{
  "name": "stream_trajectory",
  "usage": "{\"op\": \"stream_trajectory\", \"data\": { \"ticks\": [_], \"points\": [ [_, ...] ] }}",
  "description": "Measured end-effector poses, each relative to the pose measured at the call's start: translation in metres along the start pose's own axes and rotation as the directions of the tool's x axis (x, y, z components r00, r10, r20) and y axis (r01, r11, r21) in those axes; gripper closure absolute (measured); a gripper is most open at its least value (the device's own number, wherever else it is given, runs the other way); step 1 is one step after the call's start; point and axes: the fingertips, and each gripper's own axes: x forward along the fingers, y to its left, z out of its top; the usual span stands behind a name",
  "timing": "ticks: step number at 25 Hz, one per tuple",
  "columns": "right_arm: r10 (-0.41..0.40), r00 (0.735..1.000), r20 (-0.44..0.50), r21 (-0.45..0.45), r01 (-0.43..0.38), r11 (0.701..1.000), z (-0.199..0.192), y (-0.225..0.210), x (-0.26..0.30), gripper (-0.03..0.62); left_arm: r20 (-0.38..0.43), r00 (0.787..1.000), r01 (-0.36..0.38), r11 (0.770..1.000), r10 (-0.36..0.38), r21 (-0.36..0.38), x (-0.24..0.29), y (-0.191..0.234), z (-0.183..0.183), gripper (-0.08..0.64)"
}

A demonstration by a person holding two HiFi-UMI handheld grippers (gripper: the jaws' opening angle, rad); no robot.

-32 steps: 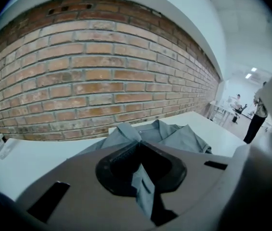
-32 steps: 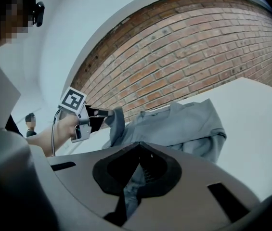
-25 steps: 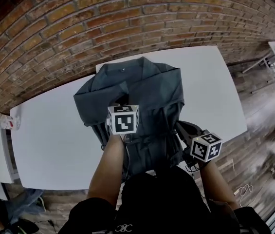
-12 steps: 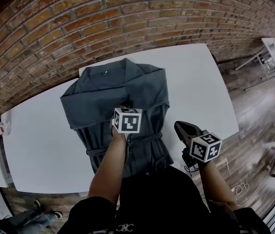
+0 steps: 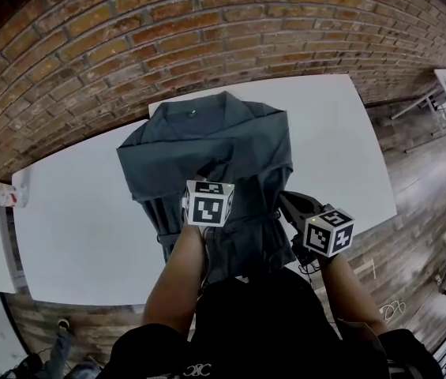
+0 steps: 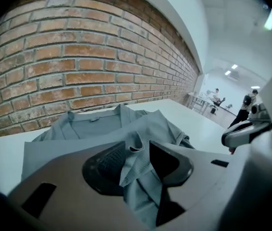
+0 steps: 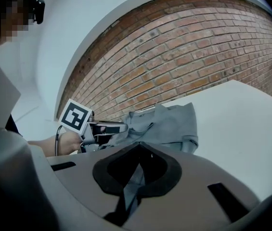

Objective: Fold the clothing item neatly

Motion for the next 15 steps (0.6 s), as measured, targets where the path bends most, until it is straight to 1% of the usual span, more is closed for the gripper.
{"op": "stream_trajectory", "data": {
  "ticks": [3, 5, 6, 7, 8, 9, 12, 15],
  "points": [
    [0.025, 1.0, -0.007, -0.02, -0.025, 0.999, 0.001, 0.028, 0.021, 0.591, 0.018, 1.0, -0.019, 1.0, 0.019, 0.006, -0.028, 0.021, -0.004, 0.423],
    [0.019, 1.0, -0.005, -0.041, -0.019, 0.999, 0.003, 0.046, 0.039, 0.591, 0.029, 0.999, -0.037, 0.999, 0.037, 0.009, -0.048, 0.04, -0.01, 0.423],
    [0.006, 1.0, -0.003, -0.051, -0.006, 0.999, 0.004, 0.052, 0.048, 0.591, 0.033, 0.998, -0.046, 0.999, 0.046, 0.005, -0.059, 0.05, -0.014, 0.425],
    [-0.012, 1.0, -0.005, -0.06, 0.011, 0.998, 0.006, 0.056, 0.059, 0.591, 0.038, 0.998, -0.058, 0.998, 0.058, -0.005, -0.069, 0.061, -0.018, 0.444],
    [-0.032, 0.999, -0.012, -0.069, 0.031, 0.997, 0.008, 0.059, 0.071, 0.591, 0.046, 0.996, -0.069, 0.997, 0.07, -0.02, -0.079, 0.072, -0.022, 0.527],
    [-0.051, 0.998, -0.021, -0.076, 0.05, 0.996, 0.011, 0.062, 0.084, 0.591, 0.054, 0.996, -0.076, 0.996, 0.077, -0.036, -0.089, 0.082, -0.027, 0.56],
    [-0.103, 0.994, -0.031, -0.073, 0.1, 0.992, 0.025, 0.069, 0.128, 0.591, 0.069, 0.995, -0.073, 0.995, 0.078, -0.069, -0.117, 0.11, -0.041, 0.561],
    [-0.166, 0.985, -0.05, -0.076, 0.162, 0.984, 0.035, 0.077, 0.175, 0.591, 0.065, 0.994, -0.087, 0.993, 0.092, -0.079, -0.138, 0.135, -0.056, 0.561]
  ]
}}
